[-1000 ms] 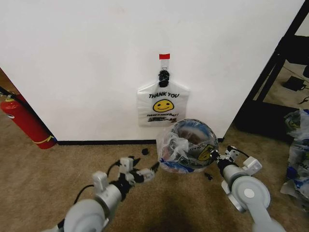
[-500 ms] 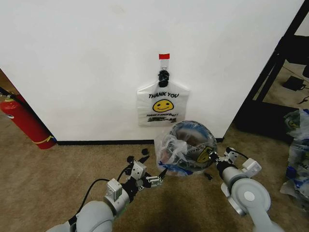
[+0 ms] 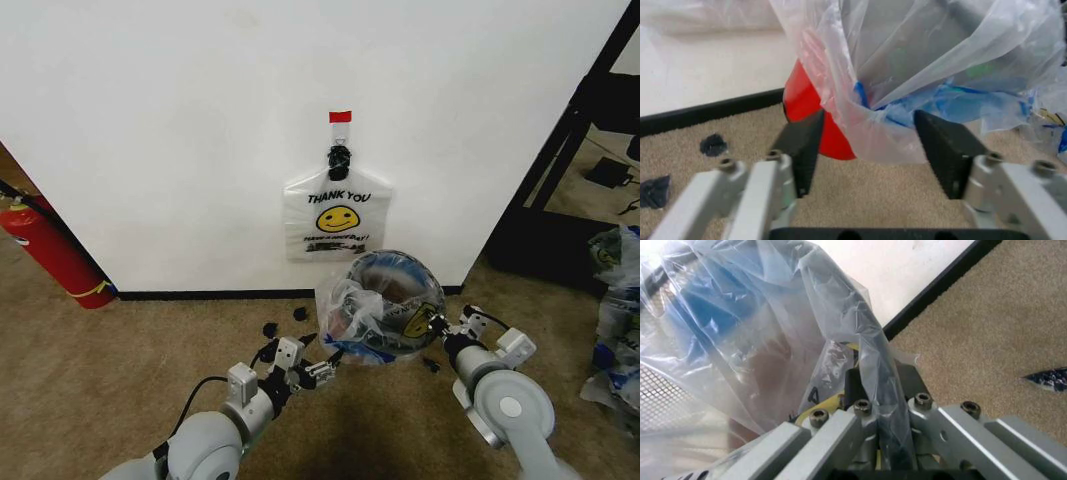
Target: Pick up the garbage bag from the wall and place it over the trash bin.
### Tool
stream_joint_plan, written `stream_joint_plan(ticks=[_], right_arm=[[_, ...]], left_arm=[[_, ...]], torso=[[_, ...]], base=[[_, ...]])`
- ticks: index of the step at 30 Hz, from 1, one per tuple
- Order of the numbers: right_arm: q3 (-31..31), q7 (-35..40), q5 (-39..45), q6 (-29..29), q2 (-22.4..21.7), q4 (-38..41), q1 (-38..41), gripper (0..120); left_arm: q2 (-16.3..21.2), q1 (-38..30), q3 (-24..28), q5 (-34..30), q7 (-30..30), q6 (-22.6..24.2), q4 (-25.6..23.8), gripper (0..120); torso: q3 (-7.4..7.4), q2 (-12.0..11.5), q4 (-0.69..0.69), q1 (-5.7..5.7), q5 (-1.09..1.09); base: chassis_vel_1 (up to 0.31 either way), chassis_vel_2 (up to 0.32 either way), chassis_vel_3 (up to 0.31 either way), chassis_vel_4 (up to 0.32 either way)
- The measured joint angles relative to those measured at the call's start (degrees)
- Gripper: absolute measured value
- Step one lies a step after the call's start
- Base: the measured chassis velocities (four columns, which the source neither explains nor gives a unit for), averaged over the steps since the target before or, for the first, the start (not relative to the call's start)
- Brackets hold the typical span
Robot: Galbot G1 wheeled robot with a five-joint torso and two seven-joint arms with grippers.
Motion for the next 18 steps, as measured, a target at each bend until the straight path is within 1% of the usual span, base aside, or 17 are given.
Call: stream_joint_plan(ticks=[1,5,6,8,9,10,11,13,15,18], right_arm=[[0.0,0.0,0.0,0.0,0.0,0.0,0.0,0],[0.15,-0.02,0.19,0.04,-0.02,0.29,-0.08,0],[0.19,-0.02,0.26,0.04,-0.02,0.33,-0.09,0],[0.2,-0.02,0.37,0.04,0.0,0.41,-0.1,0],[0.2,-0.02,0.37,0.04,0.0,0.41,-0.1,0],[0.18,-0.02,0.42,0.04,0.06,0.43,-0.11,0],[0.16,-0.02,0.43,0.05,0.12,0.43,-0.1,0],[0.08,-0.01,0.43,0.05,0.46,0.43,-0.1,0],[0.03,0.01,0.42,0.04,0.66,0.43,-0.11,0],[-0.06,0.07,0.42,0.05,0.76,0.43,-0.11,0]], left_arm=[[0.0,0.0,0.0,0.0,0.0,0.0,0.0,53],[-0.01,-0.19,0.01,-1.1,-0.16,-0.22,0.26,36],[-0.04,-0.19,0.01,-1.3,-0.25,-0.25,0.27,30],[-0.1,-0.14,0.01,-1.62,-0.42,-0.27,0.26,23],[-0.1,-0.14,0.01,-1.62,-0.42,-0.27,0.26,23],[-0.13,-0.07,0.01,-1.66,-0.48,-0.3,0.26,18],[-0.14,0.0,0.01,-1.66,-0.52,-0.31,0.26,16],[-0.51,0.14,-0.23,-0.28,-0.53,-0.37,0.42,5],[-0.93,-0.16,-0.73,0.68,-0.54,-0.33,0.58,0],[-1.08,-0.72,-1.0,0.48,-0.85,-0.27,0.58,0]], torso=[[0.0,0.0,0.0,0.0,0.0],[0.0,0.0,0.0,0.0,0.0],[0.0,0.0,0.0,0.0,0.0],[0.0,0.0,0.0,0.0,0.0],[0.0,0.0,0.0,0.0,0.0],[0.0,0.0,0.0,0.0,0.0],[0.0,0.0,0.0,0.0,0.0],[0.0,0.0,0.0,0.0,0.0],[0.0,0.0,0.0,0.0,-0.01],[0.0,0.0,0.0,0.0,0.0]], base=[[0.0,0.0,0.0,0.0],[0.0,0.0,0.0,0.0],[0.0,0.0,0.0,0.0],[0.0,0.0,0.0,0.0],[0.0,0.0,0.0,0.0],[0.0,0.0,0.0,0.0],[0.0,0.0,0.0,0.0],[0.0,0.0,0.0,0.0],[0.0,0.0,0.0,0.0],[0.0,0.0,0.0,0.0]])
